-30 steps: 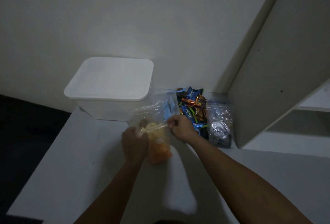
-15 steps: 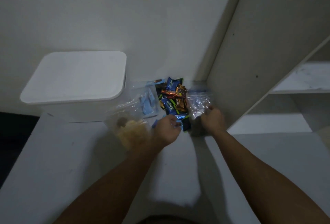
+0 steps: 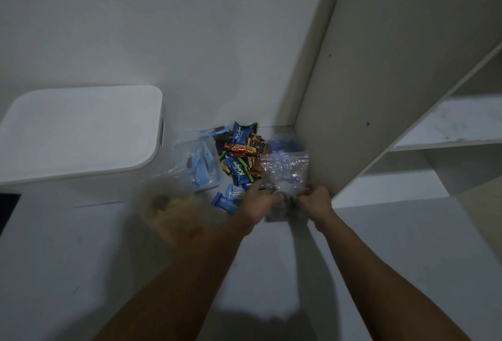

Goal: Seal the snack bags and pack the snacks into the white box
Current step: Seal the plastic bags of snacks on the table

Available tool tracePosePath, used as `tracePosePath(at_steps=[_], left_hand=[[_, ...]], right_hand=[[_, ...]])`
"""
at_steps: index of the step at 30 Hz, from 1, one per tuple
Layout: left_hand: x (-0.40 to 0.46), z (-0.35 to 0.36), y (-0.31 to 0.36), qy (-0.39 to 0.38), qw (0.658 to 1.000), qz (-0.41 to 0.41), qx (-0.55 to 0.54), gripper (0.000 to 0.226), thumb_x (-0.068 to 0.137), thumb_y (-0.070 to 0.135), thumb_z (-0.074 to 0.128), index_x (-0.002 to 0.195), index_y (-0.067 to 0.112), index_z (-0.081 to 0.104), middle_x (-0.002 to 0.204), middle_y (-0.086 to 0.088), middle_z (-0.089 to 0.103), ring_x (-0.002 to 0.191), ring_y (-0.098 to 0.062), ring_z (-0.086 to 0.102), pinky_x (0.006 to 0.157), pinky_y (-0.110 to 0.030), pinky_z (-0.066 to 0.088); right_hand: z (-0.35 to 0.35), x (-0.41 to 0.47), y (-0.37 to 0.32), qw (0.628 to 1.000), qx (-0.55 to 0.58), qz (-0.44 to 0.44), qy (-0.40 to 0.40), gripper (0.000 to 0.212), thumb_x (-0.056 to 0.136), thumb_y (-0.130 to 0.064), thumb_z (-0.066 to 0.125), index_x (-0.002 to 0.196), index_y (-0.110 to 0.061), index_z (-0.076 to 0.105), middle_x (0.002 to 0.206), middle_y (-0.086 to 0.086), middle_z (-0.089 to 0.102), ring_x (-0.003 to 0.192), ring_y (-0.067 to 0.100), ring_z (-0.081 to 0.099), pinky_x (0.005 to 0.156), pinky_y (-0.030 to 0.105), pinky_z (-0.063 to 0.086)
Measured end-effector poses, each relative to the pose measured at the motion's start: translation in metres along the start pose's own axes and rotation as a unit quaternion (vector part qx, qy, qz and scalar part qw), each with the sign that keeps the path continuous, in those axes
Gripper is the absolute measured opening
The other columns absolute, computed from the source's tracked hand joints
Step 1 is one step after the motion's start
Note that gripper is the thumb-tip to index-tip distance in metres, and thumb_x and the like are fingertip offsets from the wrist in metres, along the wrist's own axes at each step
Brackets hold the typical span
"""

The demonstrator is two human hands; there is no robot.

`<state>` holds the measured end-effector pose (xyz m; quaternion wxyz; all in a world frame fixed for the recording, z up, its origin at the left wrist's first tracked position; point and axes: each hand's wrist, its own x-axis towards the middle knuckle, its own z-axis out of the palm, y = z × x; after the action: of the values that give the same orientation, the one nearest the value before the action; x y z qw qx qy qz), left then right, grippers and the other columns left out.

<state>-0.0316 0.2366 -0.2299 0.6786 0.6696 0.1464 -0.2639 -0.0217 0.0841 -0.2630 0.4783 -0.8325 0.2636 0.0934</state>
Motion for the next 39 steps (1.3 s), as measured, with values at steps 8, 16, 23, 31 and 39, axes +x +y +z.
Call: tracePosePath(at_steps=[8,16,23,31,39], left_hand=[[-0.026,-0.020,-0.017,0.004,0.992,0.129,0.006,0.025,0.088,0.003,0.061,0.100,0.025,0.064,0.096,0.002,0.071,0.090,-0.012,0.068,0.073,-0.017,0.053],[-0.049,-0.028,-0.028,0.173,0.956,0.228,0.060,0.018,0.094,0.019,0.059,0.109,0.019,0.067,0.086,0.014,0.066,0.082,-0.003,0.066,0.070,-0.014,0.052],[-0.058,-0.023,-0.036,0.149,0.963,0.222,0.043,0.015,0.095,0.028,0.056,0.086,0.031,0.068,0.082,0.002,0.073,0.079,-0.010,0.070,0.077,-0.035,0.059],[-0.062,-0.020,-0.040,0.133,0.971,0.185,0.071,0.042,0.078,0.066,0.050,0.102,0.035,0.067,0.096,0.008,0.072,0.091,-0.008,0.068,0.087,-0.042,0.056],[-0.057,-0.027,-0.035,0.208,0.960,0.127,0.137,0.046,0.085,0.042,0.065,0.125,0.020,0.060,0.116,-0.005,0.065,0.092,-0.013,0.065,0.079,-0.026,0.053]], right_hand=[[0.002,-0.031,0.005,0.996,0.027,-0.081,-0.023,0.022,0.079,-0.006,0.070,0.071,-0.027,0.066,0.077,-0.002,0.068,0.078,0.020,0.066,0.073,0.030,0.056],[0.007,-0.058,0.014,0.988,-0.001,-0.144,-0.055,0.016,0.075,-0.014,0.077,0.087,-0.024,0.071,0.083,-0.002,0.072,0.076,0.013,0.067,0.070,0.028,0.055],[-0.004,-0.080,0.004,0.972,-0.029,-0.228,-0.041,0.038,0.092,-0.014,0.060,0.129,-0.016,0.053,0.113,-0.011,0.054,0.101,0.010,0.057,0.082,0.015,0.043],[-0.007,-0.099,-0.002,0.966,-0.066,-0.236,-0.087,0.053,0.095,-0.012,0.054,0.143,-0.017,0.031,0.142,0.008,0.048,0.126,0.021,0.049,0.092,0.020,0.036],[-0.010,-0.094,-0.011,0.969,-0.021,-0.238,-0.055,0.021,0.085,-0.028,0.068,0.106,-0.023,0.066,0.099,-0.010,0.064,0.093,0.008,0.060,0.078,0.023,0.048]])
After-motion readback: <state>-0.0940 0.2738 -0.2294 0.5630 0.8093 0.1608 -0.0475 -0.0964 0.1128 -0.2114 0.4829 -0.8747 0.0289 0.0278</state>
